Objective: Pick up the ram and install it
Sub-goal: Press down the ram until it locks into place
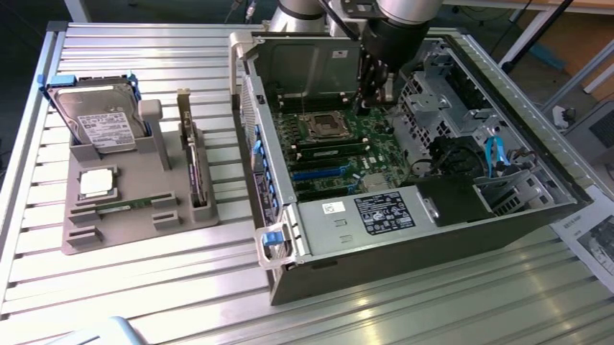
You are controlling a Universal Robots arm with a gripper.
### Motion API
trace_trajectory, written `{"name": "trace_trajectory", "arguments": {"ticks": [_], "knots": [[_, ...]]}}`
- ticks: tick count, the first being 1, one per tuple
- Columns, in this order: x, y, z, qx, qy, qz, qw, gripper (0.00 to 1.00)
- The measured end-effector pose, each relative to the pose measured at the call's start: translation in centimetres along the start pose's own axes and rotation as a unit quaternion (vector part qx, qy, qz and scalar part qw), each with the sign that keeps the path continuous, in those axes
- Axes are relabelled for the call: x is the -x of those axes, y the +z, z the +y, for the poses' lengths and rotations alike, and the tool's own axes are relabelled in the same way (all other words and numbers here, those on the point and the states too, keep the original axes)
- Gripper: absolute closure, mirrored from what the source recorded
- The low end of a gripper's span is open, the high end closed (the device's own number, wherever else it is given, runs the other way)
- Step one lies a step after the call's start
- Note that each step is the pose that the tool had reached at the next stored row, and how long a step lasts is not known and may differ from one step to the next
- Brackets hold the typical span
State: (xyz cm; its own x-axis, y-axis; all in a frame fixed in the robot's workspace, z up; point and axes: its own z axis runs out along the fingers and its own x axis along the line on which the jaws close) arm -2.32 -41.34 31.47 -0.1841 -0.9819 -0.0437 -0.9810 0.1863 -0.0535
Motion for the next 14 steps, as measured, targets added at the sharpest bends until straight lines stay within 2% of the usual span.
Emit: {"name": "trace_trajectory", "arguments": {"ticks": [3,4,7,12,13,14], "knots": [[0.0,0.0,0.0,-0.0016,0.036,0.0019,0.9994,0.9],[0.0,0.0,0.0,-0.0025,0.056,0.003,0.9984,0.9],[0.0,0.0,0.0,-0.0037,0.085,0.0046,0.9964,0.9],[0.0,0.0,0.0,-0.0061,0.138,0.0074,0.9904,0.9],[0.0,0.0,0.0,-0.0067,0.152,0.0081,0.9883,0.9],[0.0,0.0,0.0,-0.0077,0.173,0.0094,0.9848,0.9]]}}
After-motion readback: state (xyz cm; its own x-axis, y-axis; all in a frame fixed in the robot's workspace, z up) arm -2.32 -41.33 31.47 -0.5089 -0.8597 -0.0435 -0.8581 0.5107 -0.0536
